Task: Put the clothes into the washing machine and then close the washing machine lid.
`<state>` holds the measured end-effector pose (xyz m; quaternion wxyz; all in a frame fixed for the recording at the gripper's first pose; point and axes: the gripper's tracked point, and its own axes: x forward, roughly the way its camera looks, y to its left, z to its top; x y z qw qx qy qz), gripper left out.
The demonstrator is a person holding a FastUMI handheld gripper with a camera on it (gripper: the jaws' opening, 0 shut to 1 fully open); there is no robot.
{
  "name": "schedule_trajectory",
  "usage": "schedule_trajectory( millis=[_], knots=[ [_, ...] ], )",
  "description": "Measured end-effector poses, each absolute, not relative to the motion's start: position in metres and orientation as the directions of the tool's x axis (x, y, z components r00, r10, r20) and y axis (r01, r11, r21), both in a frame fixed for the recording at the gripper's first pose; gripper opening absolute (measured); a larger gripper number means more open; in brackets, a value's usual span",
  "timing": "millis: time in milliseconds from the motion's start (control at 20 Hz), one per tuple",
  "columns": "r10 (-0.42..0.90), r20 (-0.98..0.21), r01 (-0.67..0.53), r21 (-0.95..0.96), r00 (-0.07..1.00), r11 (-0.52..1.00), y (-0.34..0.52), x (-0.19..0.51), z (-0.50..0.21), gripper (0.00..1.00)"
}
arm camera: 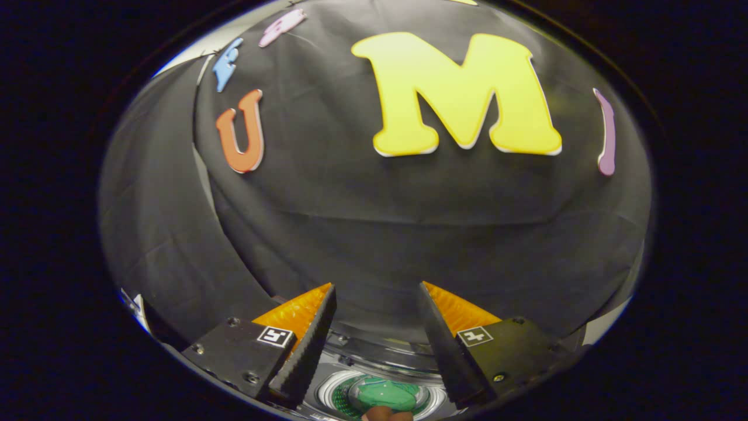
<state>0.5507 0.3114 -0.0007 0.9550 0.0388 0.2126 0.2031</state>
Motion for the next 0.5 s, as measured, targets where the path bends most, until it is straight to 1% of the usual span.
schedule_trajectory(
  millis=[100,400,500],
  knots=[
    [0.356,-0.422,-0.319,0.157,0.834,0.935,0.305,0.56,-0.012,0.88],
    [0.265,-0.498,-0.221,0.147,0.825,0.964,0.292,0.562,-0.041,0.88],
    [0.264,-0.487,-0.199,0.181,0.833,0.963,0.291,0.562,-0.043,0.88]
  ],
)
